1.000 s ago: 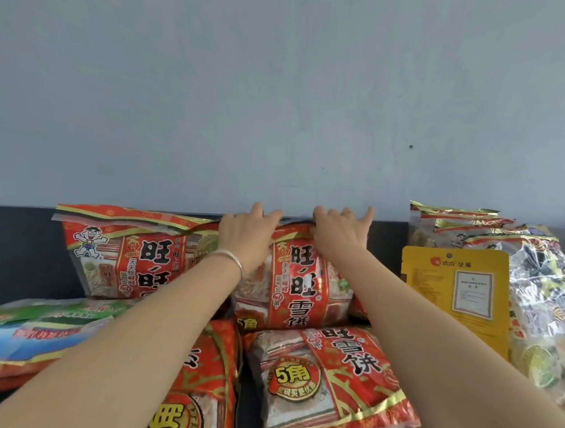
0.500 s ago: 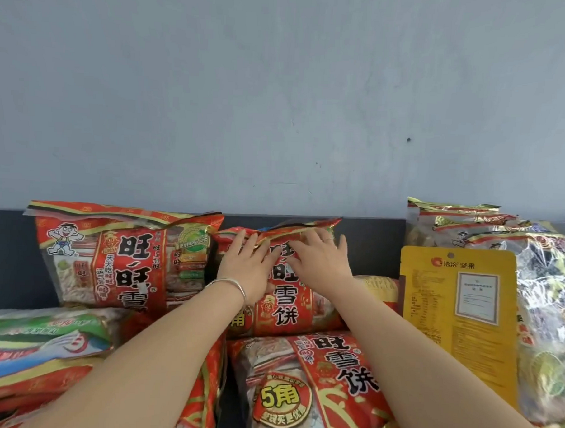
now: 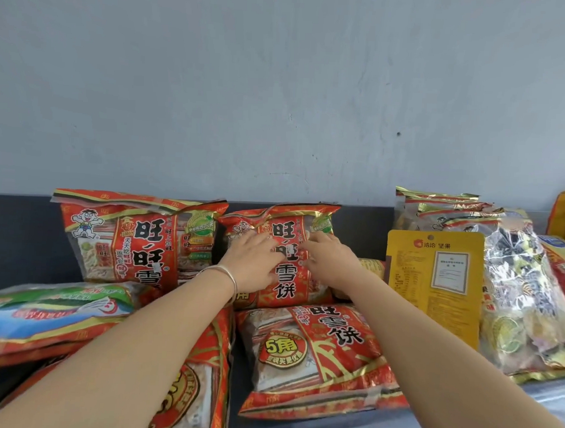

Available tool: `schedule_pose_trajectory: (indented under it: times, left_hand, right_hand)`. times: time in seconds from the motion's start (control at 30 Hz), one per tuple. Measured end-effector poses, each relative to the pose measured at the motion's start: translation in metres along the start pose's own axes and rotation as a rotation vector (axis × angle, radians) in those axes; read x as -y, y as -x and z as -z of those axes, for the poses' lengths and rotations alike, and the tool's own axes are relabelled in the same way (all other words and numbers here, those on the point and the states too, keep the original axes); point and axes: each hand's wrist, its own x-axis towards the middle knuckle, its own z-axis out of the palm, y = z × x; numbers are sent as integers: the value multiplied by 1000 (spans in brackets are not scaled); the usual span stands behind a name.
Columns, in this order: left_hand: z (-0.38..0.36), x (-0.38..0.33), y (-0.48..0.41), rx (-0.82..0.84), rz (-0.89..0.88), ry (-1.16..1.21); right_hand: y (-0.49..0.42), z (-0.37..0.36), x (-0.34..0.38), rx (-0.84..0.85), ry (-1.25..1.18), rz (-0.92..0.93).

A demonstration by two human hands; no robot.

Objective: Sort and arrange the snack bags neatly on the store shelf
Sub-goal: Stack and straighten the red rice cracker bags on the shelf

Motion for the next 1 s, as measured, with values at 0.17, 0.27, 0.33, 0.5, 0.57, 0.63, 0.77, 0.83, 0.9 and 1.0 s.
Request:
schedule_pose_trajectory:
  times: [0.17, 0.27, 0.33, 0.5, 0.57, 0.63, 0.77, 0.83, 0.9, 1.0]
  left_hand:
    - [16, -19, 17, 97, -68, 153]
    - [18, -27, 24, 156, -90, 314]
    - [20, -34, 28, 190, -75, 409]
    - [26, -49, 44, 406, 12, 492]
    - [26, -51, 52, 433, 66, 515]
    - [26, -51, 59, 434, 152, 547]
    - [25, -58, 66, 448, 322, 612]
    - [26, -64, 67, 450, 385, 623]
    - [29, -73, 67, 465, 409, 643]
    - [33, -92, 65, 463, 421, 772]
  right_hand:
    - [24, 8, 17, 122, -73, -12]
    - [39, 9, 25, 174, -136, -77]
    - [50, 10, 27, 145, -147, -149]
    - [75, 18, 15, 97, -95, -390]
    - [82, 19, 9, 206, -123, -447]
    - [87, 17, 5, 333, -131, -497]
    - [93, 5, -4, 413, -213, -640]
    - [98, 2, -11, 426, -293, -680]
    - [104, -1, -17, 402, -339, -680]
    - [113, -8, -24, 366, -391, -674]
